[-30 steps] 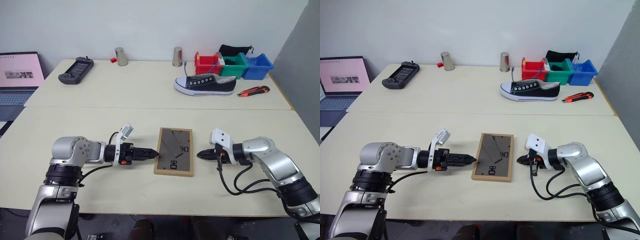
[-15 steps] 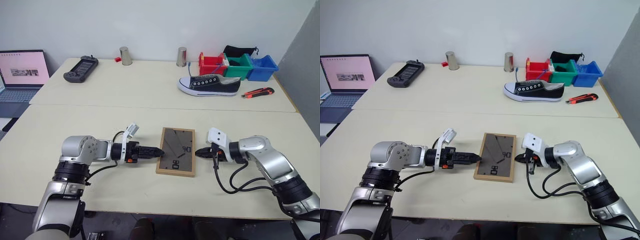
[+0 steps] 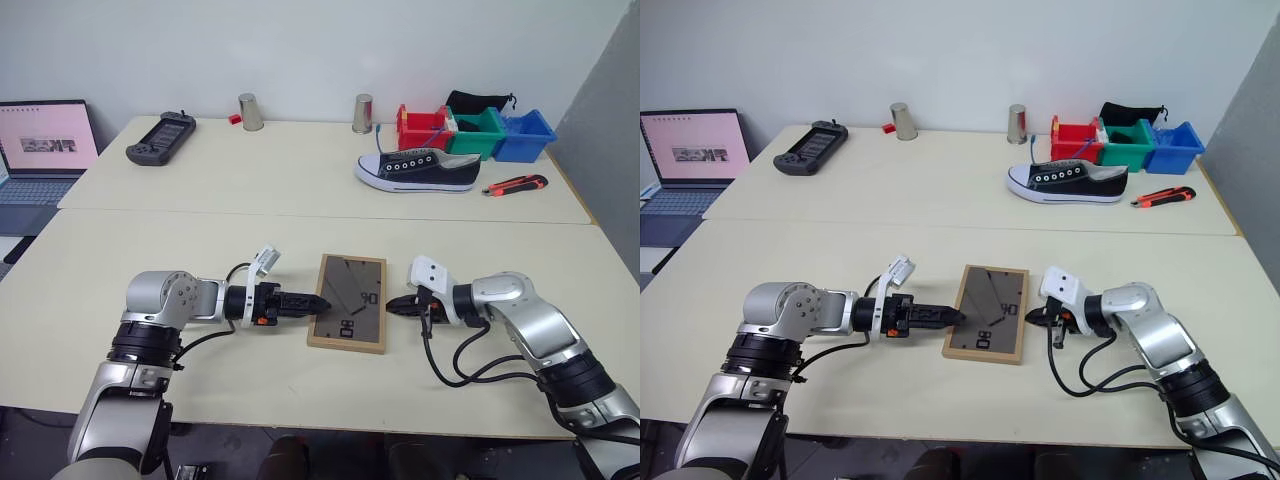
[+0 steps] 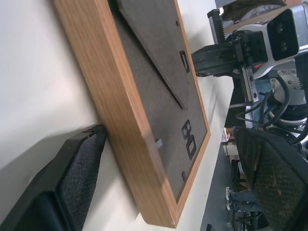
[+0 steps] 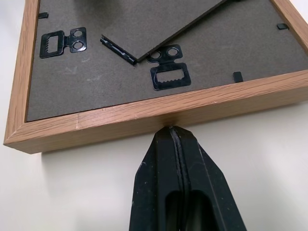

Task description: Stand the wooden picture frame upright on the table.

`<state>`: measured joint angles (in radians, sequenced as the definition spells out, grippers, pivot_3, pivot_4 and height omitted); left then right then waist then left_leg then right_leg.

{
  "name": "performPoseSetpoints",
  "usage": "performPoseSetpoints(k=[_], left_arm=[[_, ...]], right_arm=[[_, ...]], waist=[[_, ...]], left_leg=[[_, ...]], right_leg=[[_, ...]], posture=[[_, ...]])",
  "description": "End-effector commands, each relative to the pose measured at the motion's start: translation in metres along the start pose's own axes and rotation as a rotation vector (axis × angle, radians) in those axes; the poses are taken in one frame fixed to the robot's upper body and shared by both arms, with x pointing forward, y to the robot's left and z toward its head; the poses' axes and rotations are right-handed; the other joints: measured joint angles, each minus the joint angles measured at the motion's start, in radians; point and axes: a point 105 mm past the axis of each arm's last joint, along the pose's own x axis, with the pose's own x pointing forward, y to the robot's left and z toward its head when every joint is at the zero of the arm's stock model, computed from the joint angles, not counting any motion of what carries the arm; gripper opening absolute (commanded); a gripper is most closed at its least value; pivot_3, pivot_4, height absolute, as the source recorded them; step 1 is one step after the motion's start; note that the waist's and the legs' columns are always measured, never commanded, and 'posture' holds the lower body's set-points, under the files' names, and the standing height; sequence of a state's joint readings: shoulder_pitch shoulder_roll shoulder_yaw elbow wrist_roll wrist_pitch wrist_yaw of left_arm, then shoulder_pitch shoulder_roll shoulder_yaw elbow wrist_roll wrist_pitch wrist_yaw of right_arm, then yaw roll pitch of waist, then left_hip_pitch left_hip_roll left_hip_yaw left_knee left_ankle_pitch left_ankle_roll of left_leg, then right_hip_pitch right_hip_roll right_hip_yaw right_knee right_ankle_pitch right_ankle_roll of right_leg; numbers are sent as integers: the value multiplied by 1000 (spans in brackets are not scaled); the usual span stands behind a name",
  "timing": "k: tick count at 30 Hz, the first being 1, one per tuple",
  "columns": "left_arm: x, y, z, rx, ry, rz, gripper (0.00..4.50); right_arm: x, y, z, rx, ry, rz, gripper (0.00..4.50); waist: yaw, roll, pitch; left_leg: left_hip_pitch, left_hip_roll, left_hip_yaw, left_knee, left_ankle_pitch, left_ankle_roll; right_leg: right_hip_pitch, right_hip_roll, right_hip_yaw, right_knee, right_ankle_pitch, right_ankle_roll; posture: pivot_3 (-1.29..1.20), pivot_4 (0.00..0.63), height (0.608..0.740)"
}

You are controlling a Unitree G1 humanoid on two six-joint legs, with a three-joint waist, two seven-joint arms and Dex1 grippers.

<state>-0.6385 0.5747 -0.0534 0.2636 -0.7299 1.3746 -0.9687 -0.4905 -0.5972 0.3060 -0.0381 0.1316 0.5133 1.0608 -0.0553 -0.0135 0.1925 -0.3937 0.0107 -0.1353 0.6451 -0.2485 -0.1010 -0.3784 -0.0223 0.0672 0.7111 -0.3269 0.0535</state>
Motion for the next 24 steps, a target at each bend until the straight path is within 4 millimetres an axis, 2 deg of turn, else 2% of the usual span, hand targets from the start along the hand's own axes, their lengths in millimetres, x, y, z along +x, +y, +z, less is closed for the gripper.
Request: performPoseSetpoints(k=[1, 16, 19, 24], left_arm=[[10, 4, -11, -24, 51, 16, 4489], [8, 5, -15, 2, 60, 21, 4489], [9, 4, -16, -8, 55, 12, 4047], [10, 3, -16, -5, 54, 8, 3022]], right_arm=[[7, 4, 18, -55, -42, 17, 0], [12, 5, 21, -66, -48, 28, 0], [13, 6, 22, -67, -50, 31, 0], [16, 9, 27, -65, -67, 43, 0]], waist=[[0, 0, 0], [1, 0, 0], [0, 0, 0], [-2, 0, 0]], left_leg=[[0, 0, 0, 0, 0, 0], [0, 0, 0, 0, 0, 0], [0, 0, 0, 0, 0, 0], [0, 0, 0, -1, 0, 0]], right_leg=[[0, 0, 0, 0, 0, 0], [0, 0, 0, 0, 0, 0], [0, 0, 0, -1, 0, 0], [-1, 0, 0, -1, 0, 0]], posture=[[0, 150, 740], [0, 150, 740], [0, 150, 740], [0, 150, 740]])
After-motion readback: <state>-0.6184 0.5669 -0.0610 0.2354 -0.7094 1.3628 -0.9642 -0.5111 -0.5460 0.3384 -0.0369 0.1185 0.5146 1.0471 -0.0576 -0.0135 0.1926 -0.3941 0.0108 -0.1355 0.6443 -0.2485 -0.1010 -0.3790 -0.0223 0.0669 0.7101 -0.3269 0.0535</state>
